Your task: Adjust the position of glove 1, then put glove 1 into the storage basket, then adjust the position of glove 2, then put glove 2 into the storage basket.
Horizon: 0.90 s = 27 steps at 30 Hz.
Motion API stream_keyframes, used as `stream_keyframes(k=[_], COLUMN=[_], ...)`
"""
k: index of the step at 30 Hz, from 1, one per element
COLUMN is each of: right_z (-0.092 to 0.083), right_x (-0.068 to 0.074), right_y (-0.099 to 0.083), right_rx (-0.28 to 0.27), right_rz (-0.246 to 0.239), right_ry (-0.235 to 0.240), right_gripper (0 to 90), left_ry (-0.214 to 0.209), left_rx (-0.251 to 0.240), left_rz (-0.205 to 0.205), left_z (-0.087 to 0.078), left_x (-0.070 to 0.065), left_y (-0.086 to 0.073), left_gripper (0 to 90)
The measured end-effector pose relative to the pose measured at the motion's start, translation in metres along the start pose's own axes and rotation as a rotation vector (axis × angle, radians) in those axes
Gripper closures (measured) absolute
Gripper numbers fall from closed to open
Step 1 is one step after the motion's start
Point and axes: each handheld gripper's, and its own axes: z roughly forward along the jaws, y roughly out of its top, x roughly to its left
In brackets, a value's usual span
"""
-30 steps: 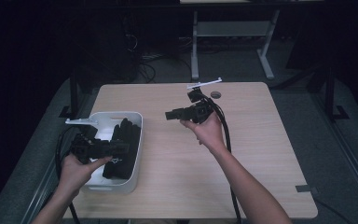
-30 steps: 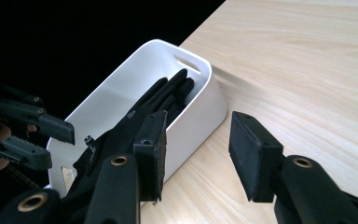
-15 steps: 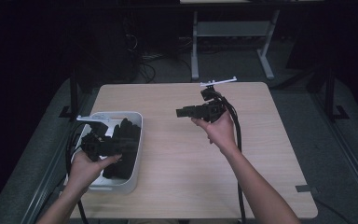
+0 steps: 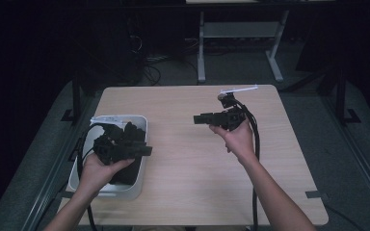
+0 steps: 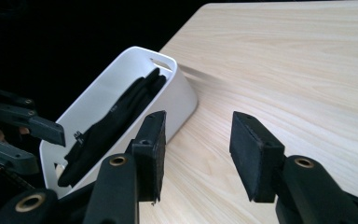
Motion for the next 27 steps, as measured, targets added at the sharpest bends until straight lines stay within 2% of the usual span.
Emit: stream_keyframes(k=[16,27], right_z=[-0.024,-0.039], right_x=[-0.019,-0.030], right_y=[-0.019,-0.030], right_rx=[-0.018,-0.031], right_rz=[0.044,0.069], right_ry=[-0.033,-0.052], right_gripper=[55.3,55.3], left_ry=[-0.024,-0.037], left_rx=[0.021,0.032], left_rz=[0.034,0.041], left_z=[0.018,0.025], left_x=[-0.014,-0.018], left_y=[0.008,0.010], left_gripper=[55.1,54.9])
